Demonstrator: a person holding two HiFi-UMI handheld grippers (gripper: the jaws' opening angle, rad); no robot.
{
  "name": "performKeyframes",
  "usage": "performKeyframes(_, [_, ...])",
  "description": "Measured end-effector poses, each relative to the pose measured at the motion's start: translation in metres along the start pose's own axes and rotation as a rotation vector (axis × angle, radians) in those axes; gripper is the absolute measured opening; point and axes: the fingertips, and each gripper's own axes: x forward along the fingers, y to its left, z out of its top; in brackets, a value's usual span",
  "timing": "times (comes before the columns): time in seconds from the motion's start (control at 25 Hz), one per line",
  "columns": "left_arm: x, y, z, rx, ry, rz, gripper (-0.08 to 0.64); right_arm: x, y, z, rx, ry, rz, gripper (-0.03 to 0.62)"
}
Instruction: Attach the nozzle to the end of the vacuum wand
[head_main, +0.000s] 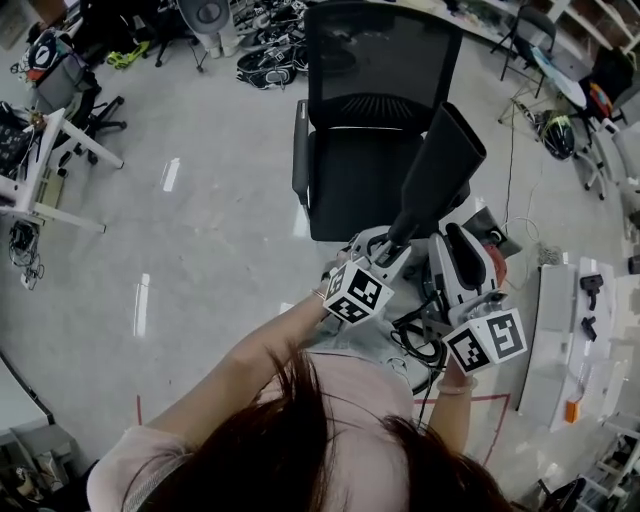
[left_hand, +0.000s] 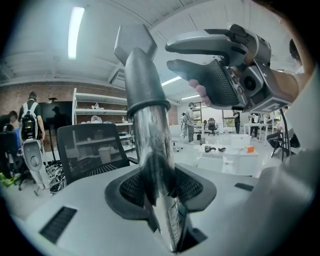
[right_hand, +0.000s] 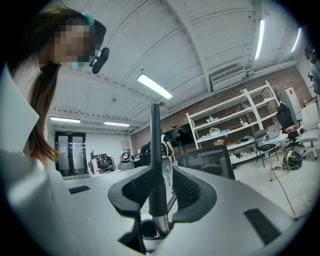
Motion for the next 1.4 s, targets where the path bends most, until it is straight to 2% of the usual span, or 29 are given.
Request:
performKeyframes(0.2, [-0.012, 0.0, 0.0, 0.002, -0.019, 0.011, 0.143, -0.006, 0.005, 0.002, -0.007, -0.009, -0.039, 0.11])
performKeyframes(0.56, [-0.018, -0.008, 0.002, 0.0, -0.029, 0.055, 0.143, -0.023, -0.01, 0.02, -0.043, -0.029, -0.047, 0.11])
performKeyframes(0.84, [-0.016, -0.035, 0.0, 0.001, -0.031, 0.149, 0.143, -0.061, -0.02, 0.019, -0.063, -0.014, 0.051, 0.11])
performKeyframes(1.04, [-0.022, -0.043, 0.003, -0.017, -0.042, 0.275, 0.14, -0.089, -0.029, 0.027, -0.076, -0.005, 0.13, 0.11])
performKeyframes(1.2, [-0.038, -0.048, 0.001, -0.034, -0.042, 0.368, 0.137, -0.106, -0.02, 0.025, -0.083, 0.001, 0.188, 0.11])
performKeyframes(1.4, [-0.055, -0.067, 0.0, -0.034, -0.041, 0.417, 0.137, -0.132, -0.002, 0.021, -0.11, 0.0, 0.235, 0.11])
